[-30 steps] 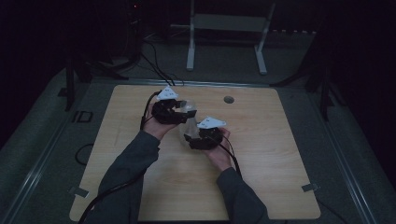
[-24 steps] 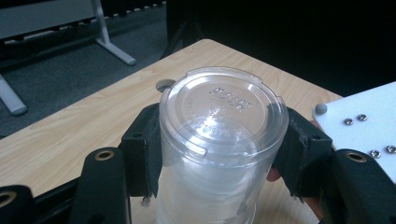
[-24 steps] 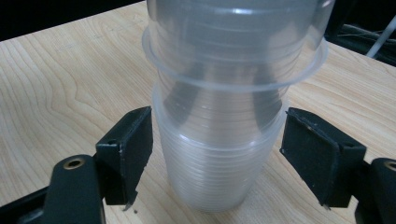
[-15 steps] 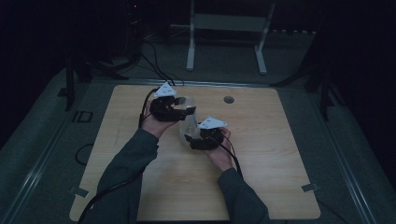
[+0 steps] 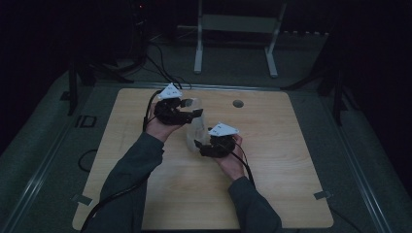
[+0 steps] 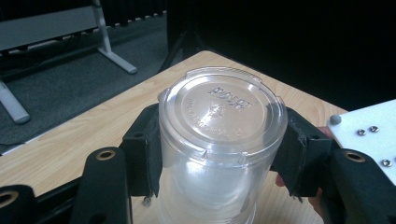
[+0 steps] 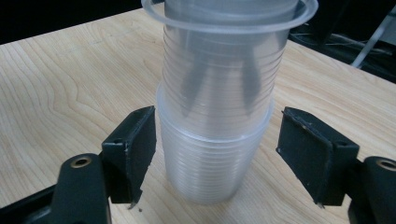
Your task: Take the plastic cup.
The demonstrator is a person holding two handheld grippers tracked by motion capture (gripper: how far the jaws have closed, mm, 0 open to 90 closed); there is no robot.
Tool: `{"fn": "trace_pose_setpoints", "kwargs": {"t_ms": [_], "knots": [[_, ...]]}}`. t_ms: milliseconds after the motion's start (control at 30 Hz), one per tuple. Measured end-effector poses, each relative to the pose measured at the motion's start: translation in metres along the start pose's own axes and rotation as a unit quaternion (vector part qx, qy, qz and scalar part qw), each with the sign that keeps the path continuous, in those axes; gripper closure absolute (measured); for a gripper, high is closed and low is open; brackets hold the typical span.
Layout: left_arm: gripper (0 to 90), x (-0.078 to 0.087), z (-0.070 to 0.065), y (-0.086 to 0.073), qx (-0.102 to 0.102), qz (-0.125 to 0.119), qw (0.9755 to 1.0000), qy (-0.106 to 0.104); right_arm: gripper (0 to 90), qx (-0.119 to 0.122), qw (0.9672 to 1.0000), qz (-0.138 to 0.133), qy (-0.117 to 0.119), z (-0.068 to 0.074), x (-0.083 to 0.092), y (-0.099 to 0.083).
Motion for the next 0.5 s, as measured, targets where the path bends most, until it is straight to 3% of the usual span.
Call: {"fn": "trace_pose_setpoints", "kwargs": {"t_ms": [500], "knots": [[40.9,0.009,-0.002,0.013,-0.007,-0.014,0.9999,-0.001,25.9,0.008,1.0000,-0.003,0.000,0.002,0.014,-0.002]]}}
Point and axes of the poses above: each handheld gripper's, and its own axes: x roughly backward along the jaws, y roughly out of its top, z roughly to its left, the point moved 2 cm from there along -x, roughly forward along the jaws, and after that the axes turned 6 degrees about -x, right-handed, at the moved point
